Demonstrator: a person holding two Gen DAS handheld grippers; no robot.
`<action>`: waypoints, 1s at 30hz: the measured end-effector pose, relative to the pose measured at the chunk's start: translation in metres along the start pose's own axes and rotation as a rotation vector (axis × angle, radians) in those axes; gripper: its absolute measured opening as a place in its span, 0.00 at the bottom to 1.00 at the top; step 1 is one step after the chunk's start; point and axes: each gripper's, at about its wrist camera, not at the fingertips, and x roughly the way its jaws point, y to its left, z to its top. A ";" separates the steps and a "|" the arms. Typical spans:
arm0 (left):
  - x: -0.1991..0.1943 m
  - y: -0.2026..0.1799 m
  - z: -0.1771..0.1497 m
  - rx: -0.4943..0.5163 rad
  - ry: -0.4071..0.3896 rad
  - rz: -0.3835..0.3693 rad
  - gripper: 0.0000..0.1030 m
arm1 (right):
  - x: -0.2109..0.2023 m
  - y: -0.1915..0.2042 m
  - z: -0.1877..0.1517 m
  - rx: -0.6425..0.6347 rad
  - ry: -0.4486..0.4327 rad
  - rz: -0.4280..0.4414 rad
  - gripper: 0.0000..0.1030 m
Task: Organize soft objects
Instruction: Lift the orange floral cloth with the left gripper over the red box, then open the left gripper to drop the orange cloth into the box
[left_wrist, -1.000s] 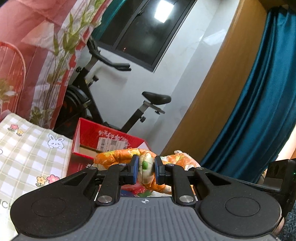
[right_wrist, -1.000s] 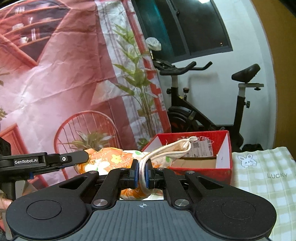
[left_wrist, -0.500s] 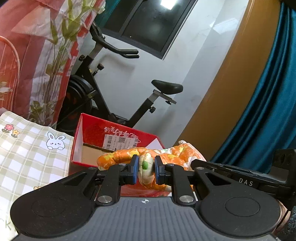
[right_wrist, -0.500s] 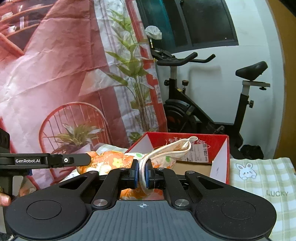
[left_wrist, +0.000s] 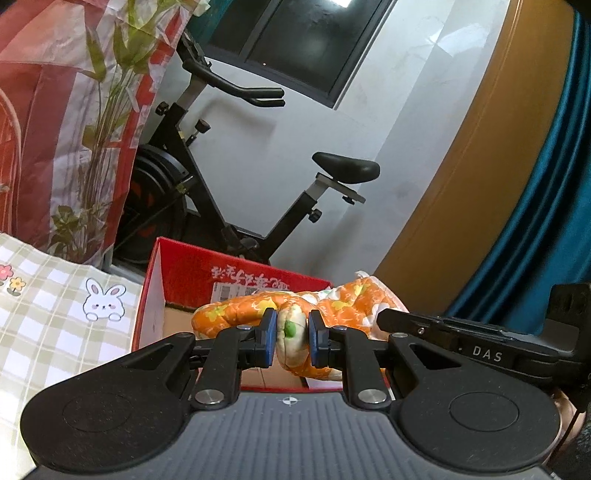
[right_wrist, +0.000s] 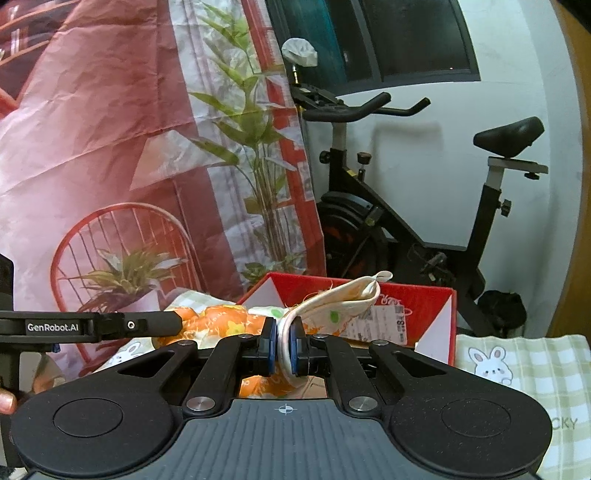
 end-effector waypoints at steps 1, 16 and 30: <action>0.004 0.001 0.002 0.002 0.000 0.002 0.18 | 0.004 -0.002 0.002 -0.001 0.001 0.001 0.07; 0.076 0.027 0.023 0.019 0.098 0.072 0.18 | 0.090 -0.043 0.019 0.001 0.103 -0.038 0.07; 0.114 0.045 0.004 0.069 0.301 0.154 0.31 | 0.156 -0.060 -0.018 0.066 0.354 -0.143 0.18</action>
